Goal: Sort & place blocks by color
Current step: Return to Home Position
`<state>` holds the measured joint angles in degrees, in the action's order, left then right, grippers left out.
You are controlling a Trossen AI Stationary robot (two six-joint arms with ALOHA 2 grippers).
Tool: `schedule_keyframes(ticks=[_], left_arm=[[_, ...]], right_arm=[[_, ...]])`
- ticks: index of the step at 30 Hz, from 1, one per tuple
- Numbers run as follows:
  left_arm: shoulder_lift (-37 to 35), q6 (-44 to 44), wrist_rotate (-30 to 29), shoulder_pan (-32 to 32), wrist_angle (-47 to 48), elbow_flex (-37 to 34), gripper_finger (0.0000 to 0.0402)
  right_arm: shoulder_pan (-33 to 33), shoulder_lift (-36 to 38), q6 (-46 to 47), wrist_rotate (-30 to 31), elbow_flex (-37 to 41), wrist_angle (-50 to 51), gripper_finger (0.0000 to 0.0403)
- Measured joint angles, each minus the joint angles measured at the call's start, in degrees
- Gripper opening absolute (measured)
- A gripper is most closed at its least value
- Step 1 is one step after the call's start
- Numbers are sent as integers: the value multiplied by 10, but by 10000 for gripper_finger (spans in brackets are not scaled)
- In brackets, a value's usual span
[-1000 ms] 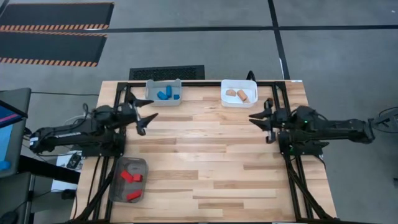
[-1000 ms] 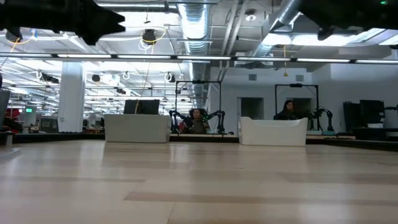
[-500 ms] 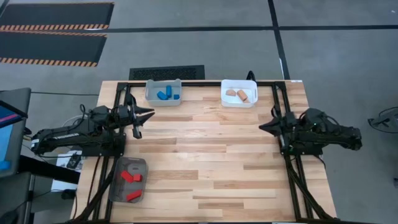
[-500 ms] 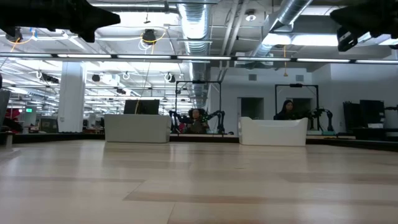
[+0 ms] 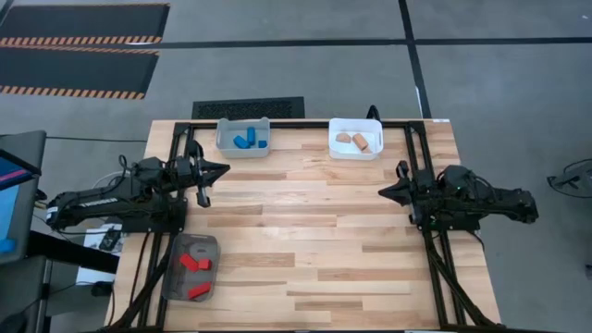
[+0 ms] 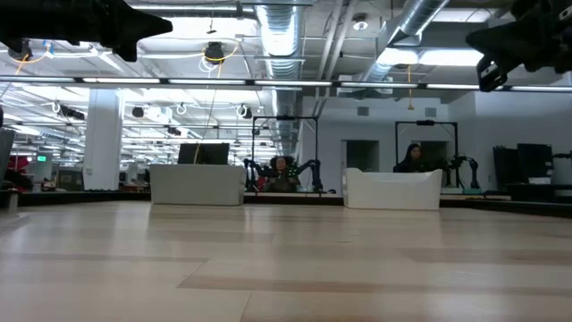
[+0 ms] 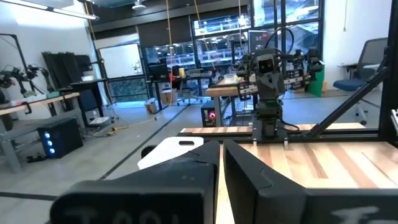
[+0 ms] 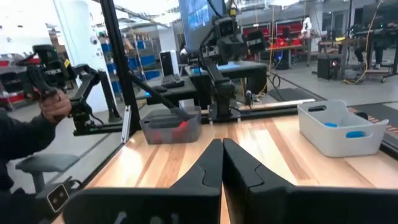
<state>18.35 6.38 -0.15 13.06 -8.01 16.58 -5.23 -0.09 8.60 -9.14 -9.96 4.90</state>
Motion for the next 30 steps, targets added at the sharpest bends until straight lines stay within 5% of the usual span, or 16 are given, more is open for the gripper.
schedule_keyframes(ticks=[5,13,30], left_arm=[[0,-1,0,0,-9,-3,16],[-2,-45,-19,2,-257,-159,16],[-71,-66,-23,3,-120,-159,16]], right_arm=[[0,0,0,-3,2,1,16],[0,-1,-9,-1,11,-6,19],[0,-3,32,1,95,-109,15]])
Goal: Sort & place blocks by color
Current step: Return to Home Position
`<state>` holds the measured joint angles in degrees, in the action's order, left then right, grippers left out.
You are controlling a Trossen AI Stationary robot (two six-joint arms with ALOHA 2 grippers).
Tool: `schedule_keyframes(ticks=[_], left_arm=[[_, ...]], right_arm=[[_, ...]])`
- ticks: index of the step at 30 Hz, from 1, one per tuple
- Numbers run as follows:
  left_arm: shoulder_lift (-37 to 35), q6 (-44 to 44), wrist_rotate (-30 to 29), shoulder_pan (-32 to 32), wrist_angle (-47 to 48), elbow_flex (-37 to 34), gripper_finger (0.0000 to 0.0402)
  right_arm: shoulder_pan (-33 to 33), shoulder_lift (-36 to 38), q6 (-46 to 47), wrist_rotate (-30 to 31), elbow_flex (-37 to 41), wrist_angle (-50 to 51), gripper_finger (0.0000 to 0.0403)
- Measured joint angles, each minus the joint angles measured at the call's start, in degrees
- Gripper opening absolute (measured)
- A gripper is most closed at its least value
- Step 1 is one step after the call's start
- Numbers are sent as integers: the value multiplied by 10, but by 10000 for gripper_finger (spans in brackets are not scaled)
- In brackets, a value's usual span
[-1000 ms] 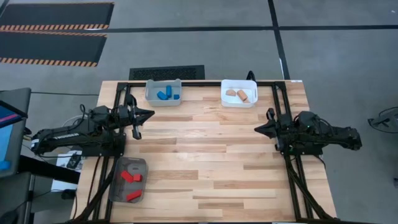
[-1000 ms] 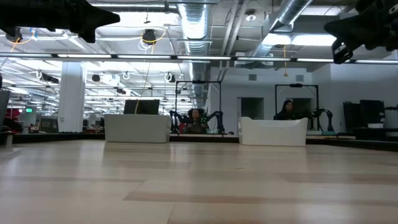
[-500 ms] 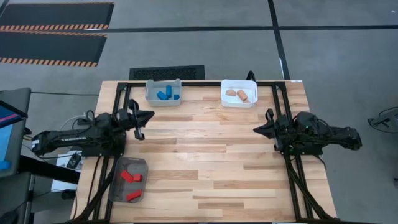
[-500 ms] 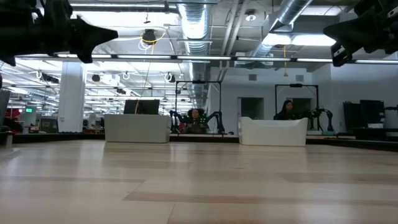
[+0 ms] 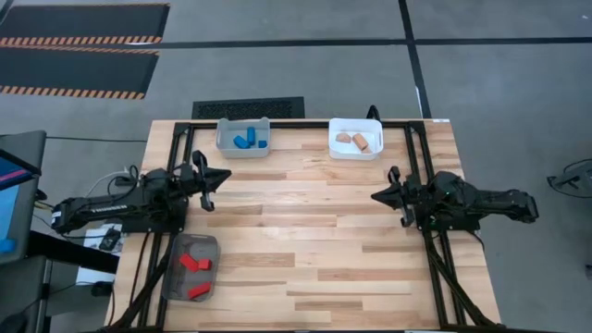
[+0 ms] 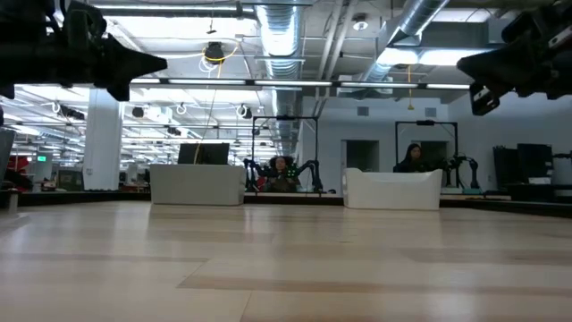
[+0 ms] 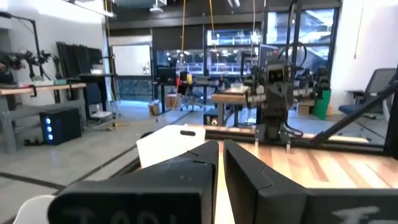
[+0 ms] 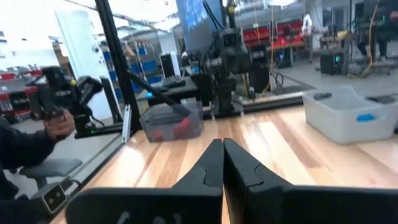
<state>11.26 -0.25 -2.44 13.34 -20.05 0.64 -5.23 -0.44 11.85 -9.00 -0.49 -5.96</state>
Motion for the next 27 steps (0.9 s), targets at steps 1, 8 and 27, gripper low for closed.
schedule_keyframes(ticks=[1,8,27], left_arm=[[-2,0,0,0,7,0,16],[-4,5,-29,0,100,-1,16],[-102,13,157,-5,102,-2,16]], right_arm=[[0,3,-1,0,0,-4,16],[0,2,-47,10,0,28,25],[0,-3,-48,16,1,34,32]])
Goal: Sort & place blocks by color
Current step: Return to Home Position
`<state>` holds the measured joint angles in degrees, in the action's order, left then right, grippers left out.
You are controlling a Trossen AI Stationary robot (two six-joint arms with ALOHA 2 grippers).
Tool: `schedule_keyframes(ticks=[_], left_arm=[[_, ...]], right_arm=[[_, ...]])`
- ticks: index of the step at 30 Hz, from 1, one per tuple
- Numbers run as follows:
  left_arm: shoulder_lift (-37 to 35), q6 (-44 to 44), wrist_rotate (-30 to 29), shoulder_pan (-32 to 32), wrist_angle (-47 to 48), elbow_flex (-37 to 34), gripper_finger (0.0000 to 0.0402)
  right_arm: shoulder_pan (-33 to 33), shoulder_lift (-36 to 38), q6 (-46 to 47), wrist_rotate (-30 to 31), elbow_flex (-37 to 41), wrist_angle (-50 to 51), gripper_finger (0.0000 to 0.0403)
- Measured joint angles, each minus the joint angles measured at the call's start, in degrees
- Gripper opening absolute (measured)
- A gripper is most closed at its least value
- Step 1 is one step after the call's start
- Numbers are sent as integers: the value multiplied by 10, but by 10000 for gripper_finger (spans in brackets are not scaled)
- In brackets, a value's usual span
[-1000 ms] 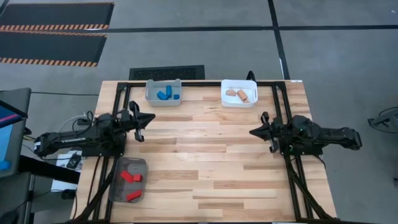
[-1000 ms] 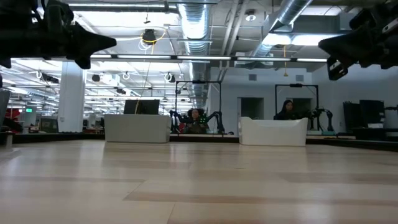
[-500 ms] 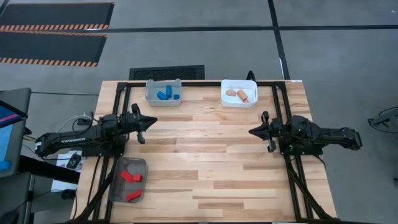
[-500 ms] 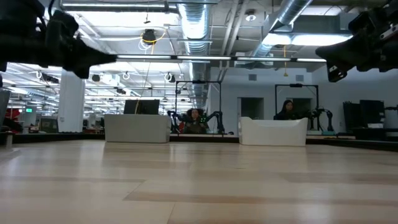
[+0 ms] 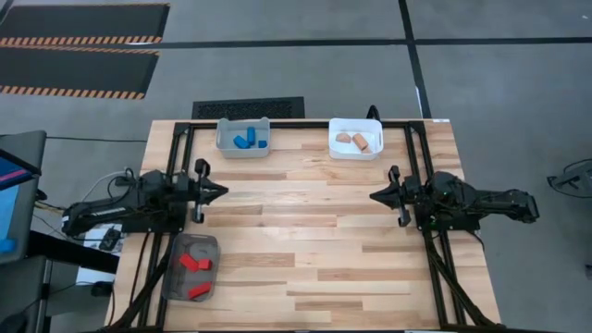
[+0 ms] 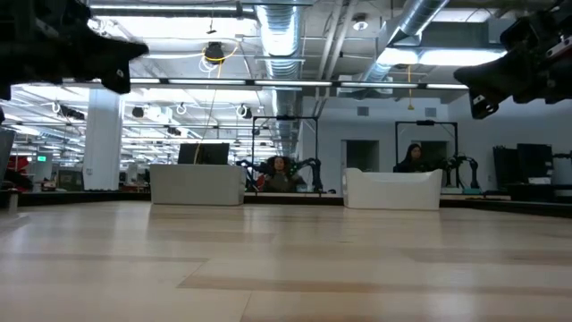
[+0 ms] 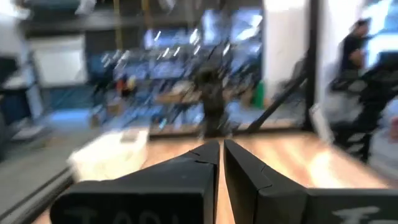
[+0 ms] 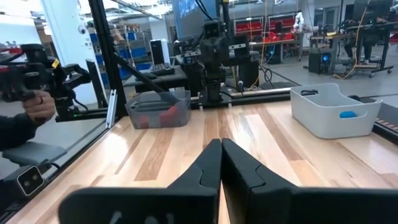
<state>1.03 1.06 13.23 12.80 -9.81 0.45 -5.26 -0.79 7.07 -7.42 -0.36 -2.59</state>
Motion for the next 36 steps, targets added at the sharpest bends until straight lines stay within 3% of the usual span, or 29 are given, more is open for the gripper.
schedule_keyframes(ticks=[9,16,27,36], left_arm=[[0,1,-194,1,75,0,16],[13,-30,-151,-7,80,0,16],[50,-113,-150,-7,80,-1,16],[50,-112,-151,-7,80,-1,16]], right_arm=[[0,0,0,0,0,0,33],[0,0,0,0,1,0,31],[0,0,0,0,1,0,32],[0,0,0,0,1,0,33]])
